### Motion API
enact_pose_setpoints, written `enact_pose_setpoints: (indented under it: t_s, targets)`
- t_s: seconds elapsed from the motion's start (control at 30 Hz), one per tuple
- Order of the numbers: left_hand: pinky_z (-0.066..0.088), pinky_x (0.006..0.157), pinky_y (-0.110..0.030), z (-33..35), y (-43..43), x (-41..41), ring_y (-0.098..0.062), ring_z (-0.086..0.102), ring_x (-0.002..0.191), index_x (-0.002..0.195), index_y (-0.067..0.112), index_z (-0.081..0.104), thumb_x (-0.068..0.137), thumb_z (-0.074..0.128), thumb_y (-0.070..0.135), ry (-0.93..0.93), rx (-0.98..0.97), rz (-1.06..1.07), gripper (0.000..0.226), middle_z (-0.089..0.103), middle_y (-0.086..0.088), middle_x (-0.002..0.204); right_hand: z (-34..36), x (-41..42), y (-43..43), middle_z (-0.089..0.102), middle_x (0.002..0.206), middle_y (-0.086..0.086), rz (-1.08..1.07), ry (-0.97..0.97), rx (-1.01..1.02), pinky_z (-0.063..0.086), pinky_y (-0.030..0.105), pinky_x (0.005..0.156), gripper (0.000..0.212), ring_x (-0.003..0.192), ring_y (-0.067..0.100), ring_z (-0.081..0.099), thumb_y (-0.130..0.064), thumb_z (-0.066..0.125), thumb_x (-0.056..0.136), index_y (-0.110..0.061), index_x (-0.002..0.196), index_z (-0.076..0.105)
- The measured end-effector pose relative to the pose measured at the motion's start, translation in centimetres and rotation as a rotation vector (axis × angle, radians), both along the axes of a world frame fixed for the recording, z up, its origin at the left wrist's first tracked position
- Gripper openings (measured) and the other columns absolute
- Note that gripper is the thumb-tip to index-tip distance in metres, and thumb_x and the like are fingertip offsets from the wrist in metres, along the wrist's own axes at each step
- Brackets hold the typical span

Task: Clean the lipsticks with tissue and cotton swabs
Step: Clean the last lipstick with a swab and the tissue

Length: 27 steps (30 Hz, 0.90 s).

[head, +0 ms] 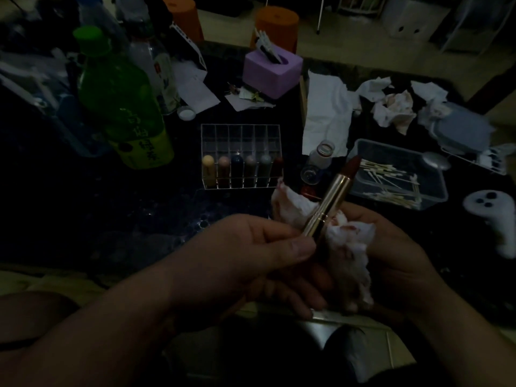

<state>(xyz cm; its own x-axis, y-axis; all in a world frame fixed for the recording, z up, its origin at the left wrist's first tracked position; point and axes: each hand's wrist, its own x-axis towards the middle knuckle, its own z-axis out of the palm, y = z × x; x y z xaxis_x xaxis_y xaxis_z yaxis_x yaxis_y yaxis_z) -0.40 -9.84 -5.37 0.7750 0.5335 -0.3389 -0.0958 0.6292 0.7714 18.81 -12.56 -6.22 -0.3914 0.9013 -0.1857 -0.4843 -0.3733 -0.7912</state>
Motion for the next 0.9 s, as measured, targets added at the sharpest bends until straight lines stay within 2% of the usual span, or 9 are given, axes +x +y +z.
enact_pose_setpoints:
  t_s: [0.1, 0.17, 0.23, 0.3, 0.43, 0.53, 0.73, 0.8, 0.9]
  targets:
    - [0.059, 0.062, -0.030, 0.4, 0.0, 0.2, -0.027, 0.072, 0.069, 0.090, 0.002, 0.076, 0.078, 0.073, 0.017, 0.172, 0.149, 0.096, 0.020, 0.075, -0.020, 0.086, -0.5, -0.3, 0.0, 0.058, 0.090, 0.033, 0.009, 0.031, 0.010, 0.046, 0.047, 0.062, 0.045, 0.071, 0.038, 0.056, -0.017, 0.068, 0.087, 0.007, 0.123, 0.058]
    - [0.058, 0.059, -0.031, 0.4, -0.3, 0.3, -0.026, 0.071, 0.063, 0.087, 0.007, 0.078, 0.070, 0.077, 0.022, 0.314, 0.294, 0.160, 0.023, 0.077, -0.014, 0.083, -0.7, -0.2, 0.1, 0.041, 0.083, 0.052, -0.034, -0.063, 0.006, 0.036, 0.058, 0.058, 0.056, 0.069, 0.053, 0.044, -0.021, 0.074, 0.082, 0.017, 0.118, 0.051]
    - [0.058, 0.059, -0.035, 0.1, -0.4, 0.5, -0.028, 0.071, 0.061, 0.087, 0.011, 0.077, 0.066, 0.080, 0.028, 0.414, 0.453, 0.230, 0.027, 0.078, -0.008, 0.083, -0.6, -0.3, 0.2, 0.028, 0.080, 0.058, -0.069, -0.107, 0.013, 0.036, 0.053, 0.058, 0.068, 0.073, 0.058, 0.039, -0.022, 0.080, 0.077, 0.024, 0.109, 0.040]
    - [0.059, 0.064, -0.038, -0.3, -0.3, 0.4, -0.029, 0.072, 0.066, 0.088, 0.012, 0.076, 0.068, 0.079, 0.029, 0.413, 0.433, 0.231, 0.027, 0.077, -0.008, 0.085, -0.5, -0.1, 0.4, 0.041, 0.083, 0.052, -0.082, -0.092, 0.015, 0.042, 0.047, 0.066, 0.069, 0.073, 0.051, 0.047, -0.021, 0.081, 0.075, 0.023, 0.111, 0.042]
    - [0.059, 0.074, -0.036, 0.0, 0.5, -0.3, -0.026, 0.071, 0.082, 0.103, 0.000, 0.072, 0.087, 0.066, 0.026, 0.156, 0.134, 0.042, 0.031, 0.074, -0.017, 0.097, -0.5, 0.4, 0.6, 0.058, 0.085, 0.029, -0.053, -0.033, 0.005, 0.049, 0.044, 0.061, 0.058, 0.067, 0.034, 0.061, -0.020, 0.080, 0.076, 0.016, 0.114, 0.054]
    - [0.059, 0.074, -0.031, 0.2, 0.6, -0.5, -0.024, 0.073, 0.081, 0.100, 0.002, 0.074, 0.084, 0.066, 0.022, 0.287, 0.323, 0.060, 0.027, 0.076, -0.012, 0.092, -0.6, 0.2, 0.6, 0.060, 0.088, 0.028, -0.053, -0.018, 0.010, 0.052, 0.044, 0.065, 0.052, 0.070, 0.035, 0.063, -0.019, 0.079, 0.078, 0.013, 0.114, 0.059]
    - [0.059, 0.061, -0.028, -0.4, -0.7, 0.6, -0.012, 0.069, 0.065, 0.083, 0.022, 0.067, 0.064, 0.089, 0.027, 0.560, 0.625, 0.332, 0.029, 0.074, 0.003, 0.075, -0.7, 0.1, 0.4, 0.064, 0.090, 0.029, -0.079, -0.130, 0.036, 0.051, 0.040, 0.065, 0.060, 0.076, 0.043, 0.055, -0.026, 0.086, 0.070, 0.015, 0.103, 0.058]
    - [0.060, 0.065, -0.029, -0.5, -0.3, 0.3, -0.012, 0.071, 0.071, 0.087, 0.022, 0.069, 0.067, 0.084, 0.034, 0.504, 0.541, 0.232, 0.028, 0.075, 0.002, 0.081, -0.6, 0.2, 0.5, 0.068, 0.097, 0.026, -0.059, -0.094, 0.039, 0.054, 0.040, 0.066, 0.056, 0.081, 0.045, 0.059, -0.022, 0.082, 0.074, 0.015, 0.108, 0.057]
    - [0.056, 0.068, -0.028, 0.0, 0.4, -0.4, -0.018, 0.071, 0.083, 0.099, 0.016, 0.075, 0.087, 0.068, 0.039, 0.286, 0.264, 0.012, 0.026, 0.076, -0.007, 0.097, -0.4, 0.3, 0.6, 0.067, 0.094, 0.026, -0.048, -0.053, 0.014, 0.056, 0.036, 0.063, 0.060, 0.074, 0.033, 0.067, -0.020, 0.083, 0.074, 0.018, 0.111, 0.054]
